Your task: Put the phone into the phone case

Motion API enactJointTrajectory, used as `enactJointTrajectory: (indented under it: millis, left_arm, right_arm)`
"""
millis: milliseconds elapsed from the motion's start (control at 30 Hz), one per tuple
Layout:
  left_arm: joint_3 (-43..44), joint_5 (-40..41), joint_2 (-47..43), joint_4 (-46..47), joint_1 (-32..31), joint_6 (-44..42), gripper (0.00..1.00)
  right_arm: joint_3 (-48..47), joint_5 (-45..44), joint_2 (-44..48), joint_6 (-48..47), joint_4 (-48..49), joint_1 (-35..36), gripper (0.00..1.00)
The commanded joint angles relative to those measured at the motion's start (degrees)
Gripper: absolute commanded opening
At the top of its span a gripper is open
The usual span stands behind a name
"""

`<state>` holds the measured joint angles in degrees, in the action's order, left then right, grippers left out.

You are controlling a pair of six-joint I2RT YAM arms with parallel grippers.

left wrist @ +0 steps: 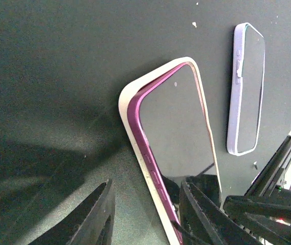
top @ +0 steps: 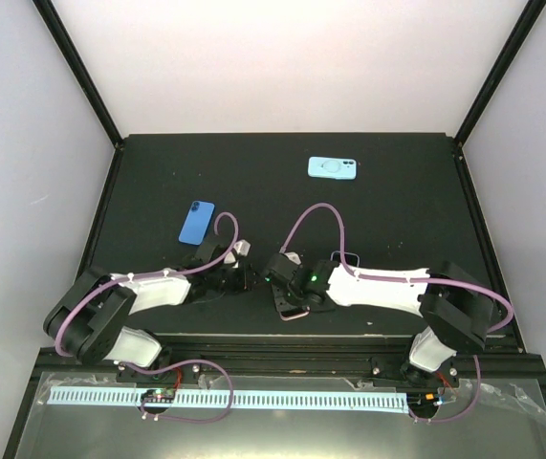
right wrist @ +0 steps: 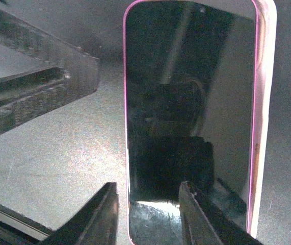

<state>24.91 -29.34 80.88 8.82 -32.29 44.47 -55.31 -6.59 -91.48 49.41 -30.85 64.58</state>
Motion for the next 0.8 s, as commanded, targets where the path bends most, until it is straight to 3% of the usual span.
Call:
enactJointTrajectory:
  millis: [0, 233, 500, 767]
  left_arm:
    - [-0.4, 0.9, -2.1, -1.3, 0.5, -0.8, 0.38]
    - [-0.8, -3.3, -2.2, 1.2, 0.4, 0.5, 0.43]
    - [-1.3, -4.7, -0.7, 2.3, -0.1, 0.9, 0.40]
    - [-1.8, -5.7, 0.2, 3.1, -0.7, 0.9, 0.37]
  right_arm:
    - [1.7, -1.7, 1.9, -1.4, 2.2, 0.0, 0.38]
    - [7.1, -1.8, 7.0, -2.7, 6.3, -2.0, 0.52]
    - [16.0, 6.8, 7.6, -3.5, 18.3, -8.7, 0.52]
    - [19.4, 11.7, 5.9, -3.7, 25.9, -10.4, 0.52]
